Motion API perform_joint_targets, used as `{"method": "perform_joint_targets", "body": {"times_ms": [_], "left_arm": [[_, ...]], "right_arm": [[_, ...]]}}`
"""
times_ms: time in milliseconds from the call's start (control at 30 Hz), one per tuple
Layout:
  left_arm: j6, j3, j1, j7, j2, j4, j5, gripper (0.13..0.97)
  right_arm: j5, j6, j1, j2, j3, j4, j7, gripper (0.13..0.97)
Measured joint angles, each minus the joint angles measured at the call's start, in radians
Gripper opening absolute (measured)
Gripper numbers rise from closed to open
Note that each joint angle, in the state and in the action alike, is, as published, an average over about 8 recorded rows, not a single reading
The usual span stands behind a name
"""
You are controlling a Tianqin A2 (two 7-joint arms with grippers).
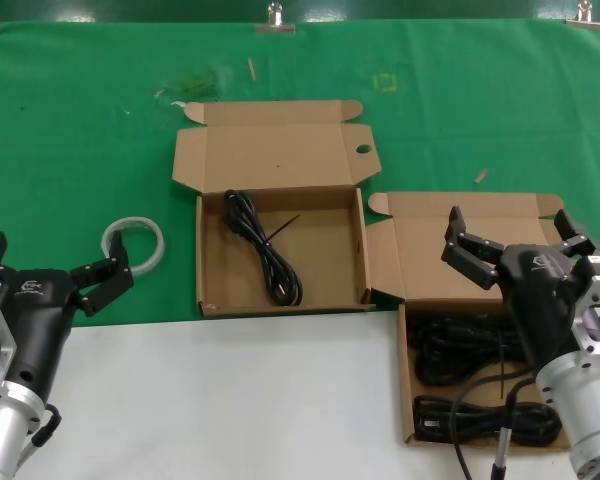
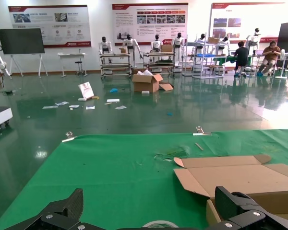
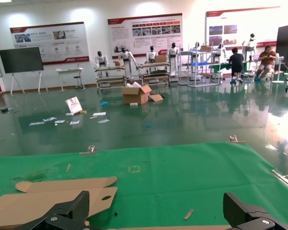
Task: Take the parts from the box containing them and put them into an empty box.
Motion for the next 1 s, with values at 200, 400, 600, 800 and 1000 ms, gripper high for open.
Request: {"method": "perform_joint_targets", "body": {"times_ms": [200, 400, 600, 800, 1000], "left_arm": [[0.000, 0.000, 0.000, 0.000, 0.000, 0.000, 0.000, 0.966], [0.000, 0.000, 0.000, 0.000, 0.000, 0.000, 0.000, 0.966], [0.000, 0.000, 0.000, 0.000, 0.000, 0.000, 0.000, 0.966], [0.000, 0.000, 0.000, 0.000, 0.000, 0.000, 0.000, 0.966], [0.000, 0.000, 0.000, 0.000, 0.000, 0.000, 0.000, 0.966]], "right_arm": [[0.000, 0.000, 0.000, 0.000, 0.000, 0.000, 0.000, 0.966], [0.000, 0.000, 0.000, 0.000, 0.000, 0.000, 0.000, 0.966], [0.000, 0.000, 0.000, 0.000, 0.000, 0.000, 0.000, 0.966], [0.000, 0.000, 0.000, 0.000, 0.000, 0.000, 0.000, 0.966], [0.000, 0.000, 0.000, 0.000, 0.000, 0.000, 0.000, 0.966]]}}
